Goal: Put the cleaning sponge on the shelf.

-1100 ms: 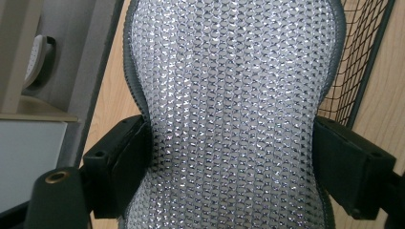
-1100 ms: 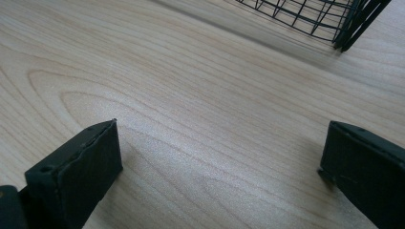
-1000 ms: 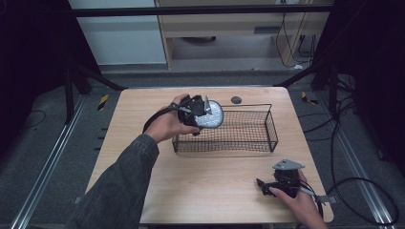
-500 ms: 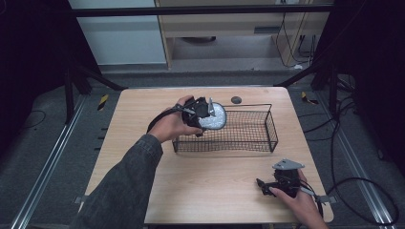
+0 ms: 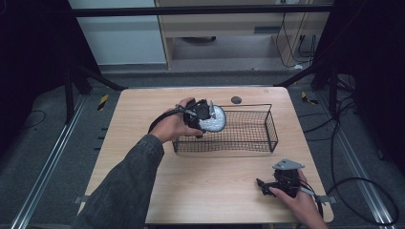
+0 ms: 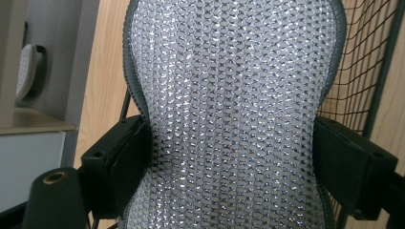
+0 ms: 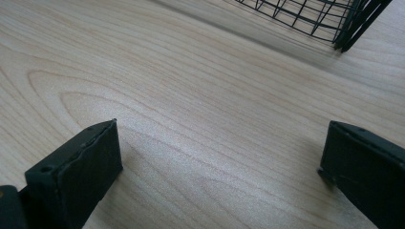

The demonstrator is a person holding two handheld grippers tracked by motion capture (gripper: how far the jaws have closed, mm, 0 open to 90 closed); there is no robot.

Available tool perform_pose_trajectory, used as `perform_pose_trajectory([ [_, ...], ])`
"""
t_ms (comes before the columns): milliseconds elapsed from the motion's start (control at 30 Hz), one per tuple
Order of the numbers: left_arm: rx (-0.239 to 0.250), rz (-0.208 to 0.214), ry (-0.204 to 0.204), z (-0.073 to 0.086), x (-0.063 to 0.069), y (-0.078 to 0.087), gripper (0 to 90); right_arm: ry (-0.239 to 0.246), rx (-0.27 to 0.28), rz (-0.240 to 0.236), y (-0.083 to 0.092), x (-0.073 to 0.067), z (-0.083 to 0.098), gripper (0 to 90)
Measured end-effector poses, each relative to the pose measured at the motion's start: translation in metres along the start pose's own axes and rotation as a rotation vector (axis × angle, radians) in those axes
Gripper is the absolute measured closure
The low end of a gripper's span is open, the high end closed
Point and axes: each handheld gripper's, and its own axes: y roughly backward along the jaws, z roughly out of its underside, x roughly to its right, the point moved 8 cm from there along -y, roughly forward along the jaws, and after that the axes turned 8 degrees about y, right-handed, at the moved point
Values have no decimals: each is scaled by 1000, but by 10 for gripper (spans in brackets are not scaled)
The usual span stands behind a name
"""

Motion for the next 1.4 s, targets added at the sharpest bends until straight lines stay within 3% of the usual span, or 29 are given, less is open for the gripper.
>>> perform_pose_trajectory([
  [600, -8, 21, 17, 1, -1, -18, 143, 1, 1, 0, 0, 0, 0, 3],
  [900, 14, 60, 93, 5, -2, -20, 41, 1, 1, 0, 0, 0, 0, 3],
  [1100, 36, 72, 138, 7, -4, -17, 45, 1, 1, 0, 0, 0, 0, 3],
  [1400, 64, 75, 151, 9, -3, -10, 64, 1, 2, 1, 0, 0, 0, 3],
])
